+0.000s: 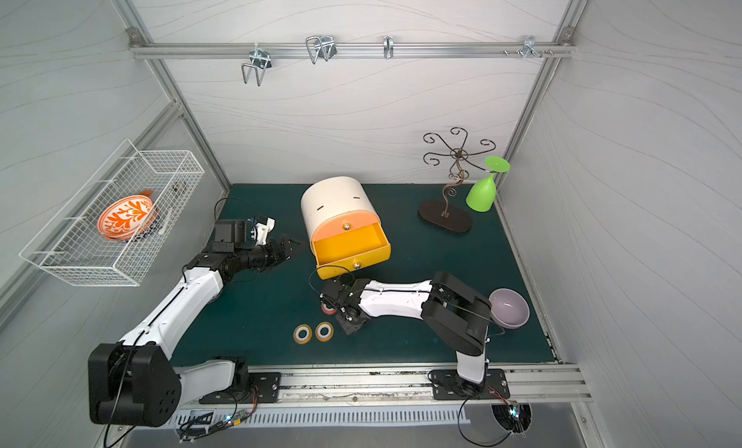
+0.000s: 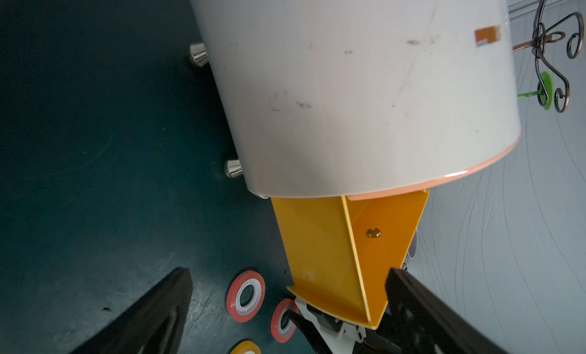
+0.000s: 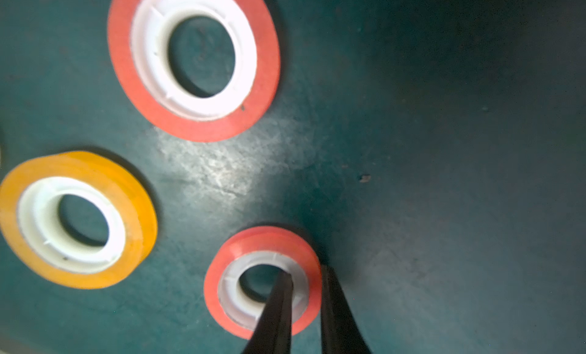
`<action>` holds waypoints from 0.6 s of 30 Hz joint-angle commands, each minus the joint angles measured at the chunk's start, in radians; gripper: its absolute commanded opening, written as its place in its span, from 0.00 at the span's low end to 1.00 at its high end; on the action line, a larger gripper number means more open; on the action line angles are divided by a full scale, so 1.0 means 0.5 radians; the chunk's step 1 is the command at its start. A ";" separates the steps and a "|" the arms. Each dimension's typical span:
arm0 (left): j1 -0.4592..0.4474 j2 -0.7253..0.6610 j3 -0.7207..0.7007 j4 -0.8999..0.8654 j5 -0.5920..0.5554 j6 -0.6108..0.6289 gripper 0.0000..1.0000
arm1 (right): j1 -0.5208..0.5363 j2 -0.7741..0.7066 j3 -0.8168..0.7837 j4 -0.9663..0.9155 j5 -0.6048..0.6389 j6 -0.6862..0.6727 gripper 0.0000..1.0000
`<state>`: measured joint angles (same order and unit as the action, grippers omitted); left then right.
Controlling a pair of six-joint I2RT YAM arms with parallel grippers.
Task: Place the transparent tape into the drawer according to color
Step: Pick up the tape from the center of the board.
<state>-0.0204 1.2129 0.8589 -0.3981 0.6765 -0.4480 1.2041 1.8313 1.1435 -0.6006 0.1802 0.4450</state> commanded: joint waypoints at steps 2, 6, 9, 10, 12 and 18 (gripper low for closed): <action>0.008 -0.060 0.003 -0.016 0.000 0.046 1.00 | 0.016 -0.025 -0.074 -0.043 -0.063 0.009 0.00; 0.008 -0.071 0.000 -0.037 -0.009 0.052 1.00 | 0.005 -0.159 -0.108 -0.013 -0.057 0.036 0.00; 0.009 -0.084 -0.019 -0.053 -0.018 0.059 1.00 | -0.011 -0.270 -0.127 -0.021 -0.039 0.054 0.00; 0.010 -0.092 -0.030 -0.059 -0.022 0.061 1.00 | -0.023 -0.312 -0.133 -0.028 -0.038 0.056 0.00; 0.008 -0.103 -0.047 -0.073 -0.028 0.062 1.00 | -0.045 -0.389 -0.141 -0.045 -0.034 0.063 0.00; 0.009 -0.136 -0.082 -0.118 -0.060 0.071 1.00 | -0.143 -0.647 -0.149 -0.095 -0.035 0.051 0.00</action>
<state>-0.0204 1.1664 0.8200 -0.4484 0.6613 -0.4374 1.1564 1.5696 1.0740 -0.6090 0.1589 0.4644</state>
